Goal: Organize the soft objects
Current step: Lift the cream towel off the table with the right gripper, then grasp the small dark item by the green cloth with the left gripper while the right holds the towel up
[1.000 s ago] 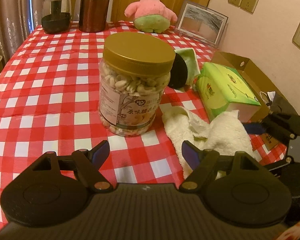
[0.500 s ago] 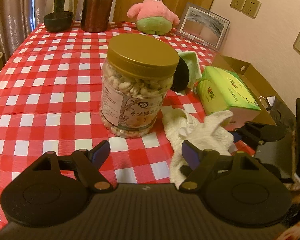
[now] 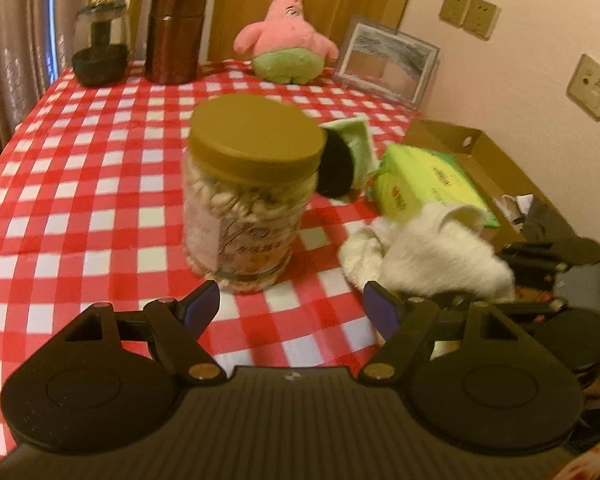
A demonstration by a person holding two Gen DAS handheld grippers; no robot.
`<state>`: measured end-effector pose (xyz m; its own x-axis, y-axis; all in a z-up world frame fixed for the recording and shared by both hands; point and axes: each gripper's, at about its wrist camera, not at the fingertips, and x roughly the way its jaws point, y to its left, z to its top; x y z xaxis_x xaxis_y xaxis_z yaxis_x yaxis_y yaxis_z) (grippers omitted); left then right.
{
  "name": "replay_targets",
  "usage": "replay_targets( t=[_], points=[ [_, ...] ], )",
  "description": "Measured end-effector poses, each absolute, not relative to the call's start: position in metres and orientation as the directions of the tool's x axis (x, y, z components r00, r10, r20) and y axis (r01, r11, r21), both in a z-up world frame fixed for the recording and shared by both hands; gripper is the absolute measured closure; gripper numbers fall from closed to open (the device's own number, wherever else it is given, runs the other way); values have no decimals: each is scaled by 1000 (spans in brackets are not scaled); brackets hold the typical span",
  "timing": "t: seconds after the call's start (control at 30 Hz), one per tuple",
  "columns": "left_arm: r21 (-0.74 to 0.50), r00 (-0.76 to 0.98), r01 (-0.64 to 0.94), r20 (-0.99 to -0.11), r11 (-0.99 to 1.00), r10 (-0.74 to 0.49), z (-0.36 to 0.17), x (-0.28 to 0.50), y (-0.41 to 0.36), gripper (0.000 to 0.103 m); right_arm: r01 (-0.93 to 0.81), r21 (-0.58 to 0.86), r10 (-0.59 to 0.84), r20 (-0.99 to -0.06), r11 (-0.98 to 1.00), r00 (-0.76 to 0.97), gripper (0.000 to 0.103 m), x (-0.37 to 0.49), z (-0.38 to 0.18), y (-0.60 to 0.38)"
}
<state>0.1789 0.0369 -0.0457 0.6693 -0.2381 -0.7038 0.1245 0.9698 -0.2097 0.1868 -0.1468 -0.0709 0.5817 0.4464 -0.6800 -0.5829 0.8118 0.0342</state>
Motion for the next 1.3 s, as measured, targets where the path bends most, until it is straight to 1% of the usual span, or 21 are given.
replay_targets(
  t=[0.1, 0.27, 0.33, 0.43, 0.53, 0.67, 0.7, 0.8, 0.87, 1.0, 1.17, 1.3],
  points=[
    [-214, 681, 163, -681, 963, -267, -32, 180, 28, 29, -570, 10, 440, -645, 822, 624, 78, 180, -49, -163],
    [-182, 693, 225, -660, 957, -289, -8, 190, 9, 30, -544, -33, 421, -595, 838, 685, 78, 174, -15, -188],
    [-169, 702, 234, -652, 957, -286, 2, 199, 0, 36, -526, -47, 407, -576, 849, 709, 78, 176, -2, -198],
    [-157, 700, 282, -641, 946, -315, 17, 216, -15, 39, -494, -57, 384, -555, 867, 738, 78, 185, 12, -212],
    [-58, 671, 401, -661, 914, -336, 34, 243, -30, 39, -485, -52, 380, -551, 873, 743, 78, 197, 24, -228],
    [134, 631, 529, -723, 838, -282, 41, 278, -45, 39, -494, -48, 388, -554, 868, 736, 78, 215, 35, -245],
    [179, 624, 558, -735, 810, -267, 41, 285, -48, 42, -494, -47, 388, -557, 868, 735, 78, 220, 36, -248],
    [304, 577, 687, -780, 660, -240, 33, 308, -58, 45, -495, -44, 386, -569, 868, 726, 78, 236, 38, -256],
    [361, 560, 734, -801, 576, -212, 26, 322, -61, 48, -498, -39, 387, -577, 867, 719, 78, 245, 38, -260],
    [390, 525, 788, -829, 476, -191, 11, 348, -64, 54, -501, -31, 388, -591, 865, 707, 78, 260, 35, -264],
    [367, 454, 860, -867, 356, -203, -9, 367, -75, 55, -487, 12, 393, -610, 873, 688, 78, 268, 32, -273],
    [347, 402, 897, -898, 276, -177, -25, 378, -81, 55, -462, 19, 372, -623, 887, 689, 78, 276, 26, -282]
  ],
)
